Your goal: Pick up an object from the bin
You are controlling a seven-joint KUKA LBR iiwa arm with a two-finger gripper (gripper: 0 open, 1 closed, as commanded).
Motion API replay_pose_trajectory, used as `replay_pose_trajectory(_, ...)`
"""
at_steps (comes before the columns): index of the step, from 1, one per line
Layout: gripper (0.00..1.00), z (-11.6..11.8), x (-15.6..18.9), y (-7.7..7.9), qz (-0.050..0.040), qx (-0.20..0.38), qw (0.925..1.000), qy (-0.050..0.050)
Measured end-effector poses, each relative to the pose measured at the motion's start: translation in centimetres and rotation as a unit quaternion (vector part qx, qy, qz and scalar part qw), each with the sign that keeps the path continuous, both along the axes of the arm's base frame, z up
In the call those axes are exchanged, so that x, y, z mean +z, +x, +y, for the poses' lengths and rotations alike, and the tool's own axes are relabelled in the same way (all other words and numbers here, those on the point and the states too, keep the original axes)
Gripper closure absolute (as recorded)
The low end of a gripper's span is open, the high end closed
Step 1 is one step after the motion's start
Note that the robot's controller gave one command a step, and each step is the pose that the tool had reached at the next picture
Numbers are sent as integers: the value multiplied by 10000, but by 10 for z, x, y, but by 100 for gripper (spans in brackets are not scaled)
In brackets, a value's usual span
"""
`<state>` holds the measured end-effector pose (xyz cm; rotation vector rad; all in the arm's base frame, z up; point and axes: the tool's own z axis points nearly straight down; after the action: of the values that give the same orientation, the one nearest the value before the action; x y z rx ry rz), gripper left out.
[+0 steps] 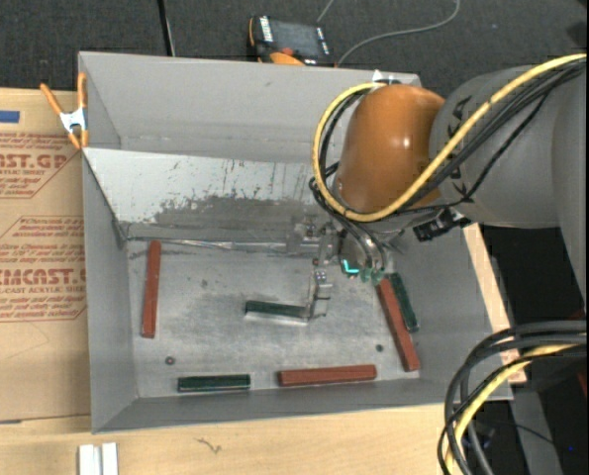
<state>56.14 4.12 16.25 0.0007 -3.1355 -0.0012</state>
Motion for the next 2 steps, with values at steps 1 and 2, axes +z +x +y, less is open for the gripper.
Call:
replay_pose_trajectory(1, 0, 18, -97, -50, 7, 292, 9996, 1)
replay_pose_trajectory(2, 0, 24, -93, -24, -44, 806, 9967, 1)
